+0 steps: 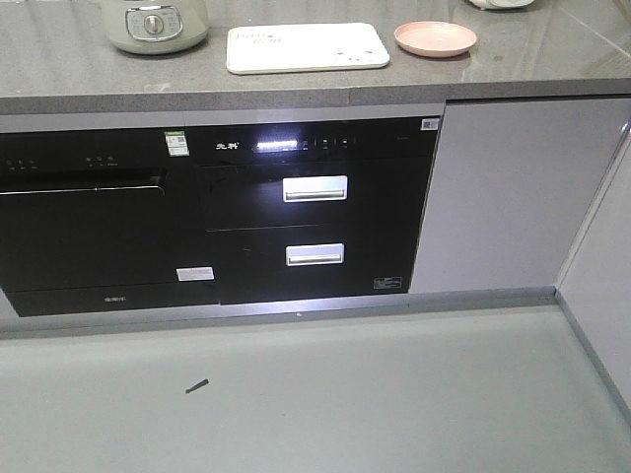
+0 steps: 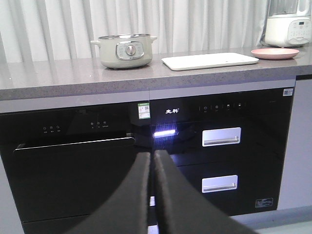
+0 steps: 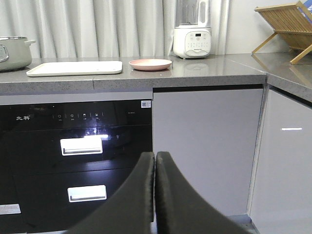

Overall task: Transfer vegetables to tray and serve
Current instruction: 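Drive the base toward the counter with the pot, tray and plate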

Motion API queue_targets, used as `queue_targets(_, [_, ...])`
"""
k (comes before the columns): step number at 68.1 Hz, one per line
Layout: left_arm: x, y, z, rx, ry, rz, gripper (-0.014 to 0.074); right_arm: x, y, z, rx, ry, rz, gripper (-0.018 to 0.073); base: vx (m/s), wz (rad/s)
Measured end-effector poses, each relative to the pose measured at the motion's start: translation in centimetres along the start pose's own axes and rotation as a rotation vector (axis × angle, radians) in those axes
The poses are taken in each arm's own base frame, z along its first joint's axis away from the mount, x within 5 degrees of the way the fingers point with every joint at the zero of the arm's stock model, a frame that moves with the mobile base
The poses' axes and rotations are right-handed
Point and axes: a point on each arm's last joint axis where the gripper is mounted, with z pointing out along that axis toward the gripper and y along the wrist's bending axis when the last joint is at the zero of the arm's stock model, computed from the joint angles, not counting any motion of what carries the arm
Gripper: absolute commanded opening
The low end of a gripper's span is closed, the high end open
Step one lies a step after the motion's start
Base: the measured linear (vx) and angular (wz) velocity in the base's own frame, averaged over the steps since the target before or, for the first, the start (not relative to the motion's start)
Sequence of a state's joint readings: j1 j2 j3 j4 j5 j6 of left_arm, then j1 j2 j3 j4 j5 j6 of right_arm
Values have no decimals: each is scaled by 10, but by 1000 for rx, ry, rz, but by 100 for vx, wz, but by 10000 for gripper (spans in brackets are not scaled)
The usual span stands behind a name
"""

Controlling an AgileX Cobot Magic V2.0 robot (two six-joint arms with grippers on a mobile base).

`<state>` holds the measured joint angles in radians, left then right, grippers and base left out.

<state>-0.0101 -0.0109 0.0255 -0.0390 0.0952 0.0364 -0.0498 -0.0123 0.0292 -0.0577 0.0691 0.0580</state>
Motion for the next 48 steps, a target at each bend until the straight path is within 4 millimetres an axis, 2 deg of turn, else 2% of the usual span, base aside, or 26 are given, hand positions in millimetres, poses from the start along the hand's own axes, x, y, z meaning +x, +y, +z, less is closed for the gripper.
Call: queue_targets(48, [0,0,0,0,0,0,-6,0,0,0,0,0,0,-6,15,1])
